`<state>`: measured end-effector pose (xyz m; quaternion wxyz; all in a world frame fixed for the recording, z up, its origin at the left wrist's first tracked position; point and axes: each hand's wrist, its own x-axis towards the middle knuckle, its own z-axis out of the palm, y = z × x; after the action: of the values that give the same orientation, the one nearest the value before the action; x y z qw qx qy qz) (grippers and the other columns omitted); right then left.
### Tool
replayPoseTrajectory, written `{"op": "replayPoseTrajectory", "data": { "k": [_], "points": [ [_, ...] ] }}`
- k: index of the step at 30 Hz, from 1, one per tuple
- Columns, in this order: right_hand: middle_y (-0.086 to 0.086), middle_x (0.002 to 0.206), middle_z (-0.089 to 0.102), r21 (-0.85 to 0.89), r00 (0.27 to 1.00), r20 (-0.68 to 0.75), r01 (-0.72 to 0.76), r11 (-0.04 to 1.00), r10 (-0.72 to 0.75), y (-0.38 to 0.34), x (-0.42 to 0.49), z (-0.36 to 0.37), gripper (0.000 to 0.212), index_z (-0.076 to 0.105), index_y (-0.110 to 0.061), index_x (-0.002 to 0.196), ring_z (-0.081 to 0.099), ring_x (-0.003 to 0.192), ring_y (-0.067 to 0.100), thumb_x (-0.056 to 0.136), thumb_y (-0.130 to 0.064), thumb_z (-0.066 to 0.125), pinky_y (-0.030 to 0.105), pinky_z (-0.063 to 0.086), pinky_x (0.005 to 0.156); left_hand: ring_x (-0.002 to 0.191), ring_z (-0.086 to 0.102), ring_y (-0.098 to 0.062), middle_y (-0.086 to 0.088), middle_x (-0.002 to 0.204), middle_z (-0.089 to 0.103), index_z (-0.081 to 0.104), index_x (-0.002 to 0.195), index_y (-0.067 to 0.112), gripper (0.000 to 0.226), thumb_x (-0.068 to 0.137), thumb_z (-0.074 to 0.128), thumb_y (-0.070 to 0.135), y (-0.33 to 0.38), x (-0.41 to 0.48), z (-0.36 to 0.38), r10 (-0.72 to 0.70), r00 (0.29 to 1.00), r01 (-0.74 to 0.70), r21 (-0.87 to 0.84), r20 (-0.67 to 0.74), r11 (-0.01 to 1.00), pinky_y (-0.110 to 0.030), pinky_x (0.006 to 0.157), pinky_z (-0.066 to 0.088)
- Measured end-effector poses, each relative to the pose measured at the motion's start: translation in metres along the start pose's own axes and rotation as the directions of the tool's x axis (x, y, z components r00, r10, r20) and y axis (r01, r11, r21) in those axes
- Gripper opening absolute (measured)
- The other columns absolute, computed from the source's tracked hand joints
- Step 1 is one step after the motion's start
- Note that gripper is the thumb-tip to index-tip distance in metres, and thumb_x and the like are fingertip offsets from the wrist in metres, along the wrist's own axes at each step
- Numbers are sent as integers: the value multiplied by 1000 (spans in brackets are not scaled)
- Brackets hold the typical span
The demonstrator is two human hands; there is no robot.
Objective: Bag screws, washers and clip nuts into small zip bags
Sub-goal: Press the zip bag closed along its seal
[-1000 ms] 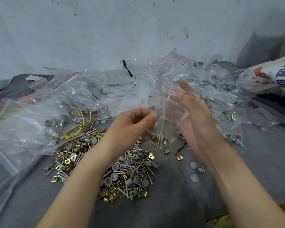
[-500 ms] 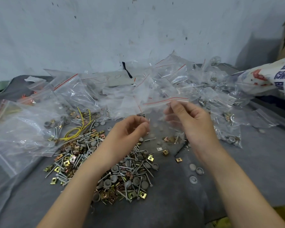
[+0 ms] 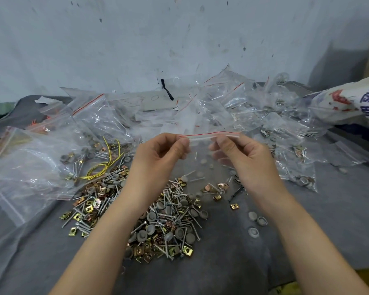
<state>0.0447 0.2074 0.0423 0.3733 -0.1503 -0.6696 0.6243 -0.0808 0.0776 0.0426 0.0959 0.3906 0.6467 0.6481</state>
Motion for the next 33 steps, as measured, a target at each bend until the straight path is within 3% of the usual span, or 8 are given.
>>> {"op": "replayPoseTrajectory", "data": {
  "k": [7,17,22,33],
  "points": [
    [-7,82,76,9,1000,-5,1,1000,-1,-1,0,0,23,74,-22,93,69,73,6,81,-40,64,15,54,66,76,66,-4,3,82,74,71,89,18,21,84,65,37,3,0,-2,-10,1000,10,-17,12,1000,-13,72,48],
    [-9,83,76,11,1000,1,4,1000,-4,-2,1,0,24,74,-22,93,69,74,6,81,-39,63,14,53,66,78,67,-4,-1,87,75,73,92,17,10,93,66,24,7,0,-1,-39,999,39,3,26,999,-15,75,52],
    [-11,82,76,3,999,36,10,1000,-10,-1,-1,0,22,73,-21,93,68,73,3,82,-37,63,14,54,68,74,64,-2,5,79,74,72,91,17,8,92,66,22,10,-2,2,-31,999,29,32,40,999,-11,70,48],
    [0,87,78,-6,999,47,9,1000,-9,0,-1,0,19,75,-22,92,69,74,4,79,-34,69,16,54,69,74,64,-10,-2,82,74,73,89,25,7,90,68,31,8,-1,4,-25,997,20,69,73,997,-25,72,52]
  ]
}}
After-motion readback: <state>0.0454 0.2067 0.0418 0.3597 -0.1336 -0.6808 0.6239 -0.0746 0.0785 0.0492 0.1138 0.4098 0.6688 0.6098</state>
